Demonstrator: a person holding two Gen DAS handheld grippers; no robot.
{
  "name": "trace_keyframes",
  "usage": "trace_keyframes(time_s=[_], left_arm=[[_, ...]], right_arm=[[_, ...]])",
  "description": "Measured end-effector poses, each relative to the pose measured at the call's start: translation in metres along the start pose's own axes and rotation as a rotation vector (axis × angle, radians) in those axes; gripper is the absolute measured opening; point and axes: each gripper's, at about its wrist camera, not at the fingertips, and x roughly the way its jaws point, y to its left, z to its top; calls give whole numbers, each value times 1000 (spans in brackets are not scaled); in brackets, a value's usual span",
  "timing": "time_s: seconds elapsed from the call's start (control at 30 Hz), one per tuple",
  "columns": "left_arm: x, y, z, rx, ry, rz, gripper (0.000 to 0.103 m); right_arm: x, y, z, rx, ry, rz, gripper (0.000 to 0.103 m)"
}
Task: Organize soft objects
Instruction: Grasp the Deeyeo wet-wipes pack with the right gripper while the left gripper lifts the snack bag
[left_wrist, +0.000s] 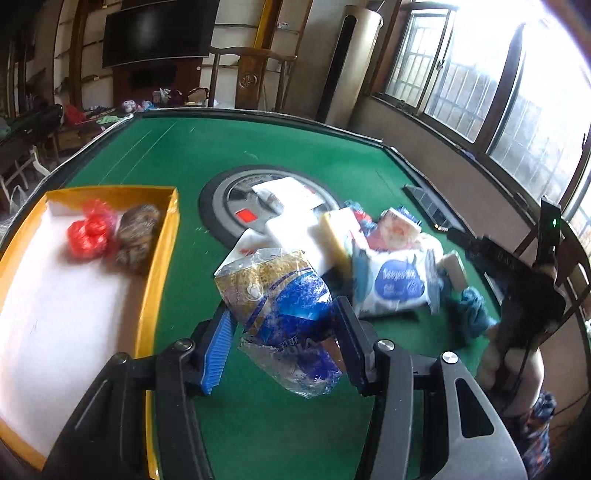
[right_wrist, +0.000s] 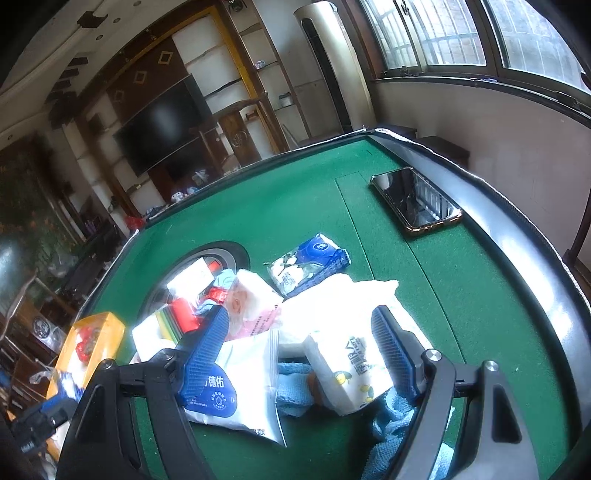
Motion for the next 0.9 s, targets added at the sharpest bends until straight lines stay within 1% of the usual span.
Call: trace_keyframes(time_s=[0.2,0.33,0.47,0.57,0.67,0.73,0.77,0.8,0.83,0.9], left_arm=[[6,3,-27,10,57,-5,51],[18,6,-40,13,91,18,51],[29,14,-47,-16,95,16,51],[32,19,-52,-41,89,-14,51],[32,21,-53,-51,92,-32,51],[32,23,-52,-63,96,-45,51],[32,23,-52,-68,94,-47,51],[32,24,-53,-72,93,-51,51],[31,24,-53,-77,91,-56,51],[30,25,-54,-85,90,-63,51]], right_arm=[[3,4,-3,-18,14,18,75],[3,14,-7,-53,23,67,75],[5,27,-12,-97,44,94,75],[8,33,-15,-94,72,163,75],[21,44,-10,-106,132,179,75],[34,57,-10,-127,195,181,75],[42,62,-12,-130,240,188,75],[50,67,-17,-124,309,230,77],[57,72,-24,-120,377,274,80],[57,82,-39,-139,471,344,81]])
